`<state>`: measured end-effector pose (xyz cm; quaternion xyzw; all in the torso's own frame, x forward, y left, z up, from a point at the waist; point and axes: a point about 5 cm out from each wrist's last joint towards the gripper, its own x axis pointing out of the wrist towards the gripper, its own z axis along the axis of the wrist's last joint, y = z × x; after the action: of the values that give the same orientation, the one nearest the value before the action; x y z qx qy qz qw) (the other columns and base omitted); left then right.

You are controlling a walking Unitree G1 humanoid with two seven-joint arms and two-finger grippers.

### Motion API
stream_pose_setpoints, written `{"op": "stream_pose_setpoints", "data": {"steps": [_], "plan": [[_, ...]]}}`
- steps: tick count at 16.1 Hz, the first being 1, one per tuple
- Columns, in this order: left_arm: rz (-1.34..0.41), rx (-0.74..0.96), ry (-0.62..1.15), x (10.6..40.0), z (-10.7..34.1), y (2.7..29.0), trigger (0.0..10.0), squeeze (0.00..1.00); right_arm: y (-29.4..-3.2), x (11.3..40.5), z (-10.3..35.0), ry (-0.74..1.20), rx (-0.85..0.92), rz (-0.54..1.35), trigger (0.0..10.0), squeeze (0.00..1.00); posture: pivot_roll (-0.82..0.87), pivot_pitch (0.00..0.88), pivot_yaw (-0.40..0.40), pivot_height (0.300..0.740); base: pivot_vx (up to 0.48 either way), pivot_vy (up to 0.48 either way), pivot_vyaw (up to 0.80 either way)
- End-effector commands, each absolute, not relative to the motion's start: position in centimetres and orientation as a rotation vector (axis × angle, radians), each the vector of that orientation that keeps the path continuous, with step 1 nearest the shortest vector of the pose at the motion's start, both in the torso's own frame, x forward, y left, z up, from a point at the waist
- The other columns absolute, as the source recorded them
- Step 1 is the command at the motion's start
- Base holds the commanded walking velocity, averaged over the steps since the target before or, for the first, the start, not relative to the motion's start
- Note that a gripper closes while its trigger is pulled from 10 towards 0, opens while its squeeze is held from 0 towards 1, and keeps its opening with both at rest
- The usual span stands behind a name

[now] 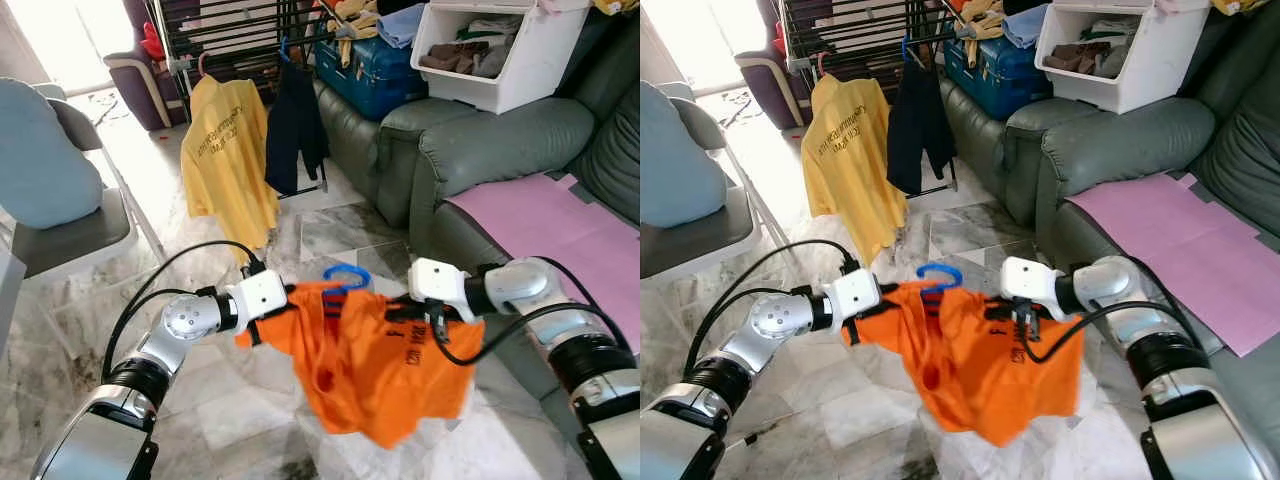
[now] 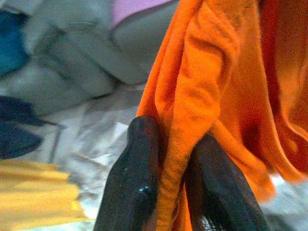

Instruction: Hang hanger

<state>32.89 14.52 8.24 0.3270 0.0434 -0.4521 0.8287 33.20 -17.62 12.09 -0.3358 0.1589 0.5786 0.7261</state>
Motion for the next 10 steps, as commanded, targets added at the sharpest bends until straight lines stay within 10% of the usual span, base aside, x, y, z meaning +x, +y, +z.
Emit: {"op": "stream_pose_setpoints", "data": {"steps": [1, 10], "plan": [[-0.831, 0.734, 0.008, 34.0, 10.1, 16.1, 10.0, 1.0, -17.8, 32.9, 11.0, 0.404, -0.762, 1.258, 0.0, 0.0, -0.15, 0.0, 0.068, 0.74, 0.0, 0.0, 0.0], [-0.574, 0.488, 0.01, 33.3, 8.8, 17.9, 10.0, 1.0, -17.9, 34.5, 9.0, 0.366, -0.495, 0.685, 0.0, 0.0, -0.16, 0.0, 0.081, 0.74, 0.0, 0.0, 0.0]]}}
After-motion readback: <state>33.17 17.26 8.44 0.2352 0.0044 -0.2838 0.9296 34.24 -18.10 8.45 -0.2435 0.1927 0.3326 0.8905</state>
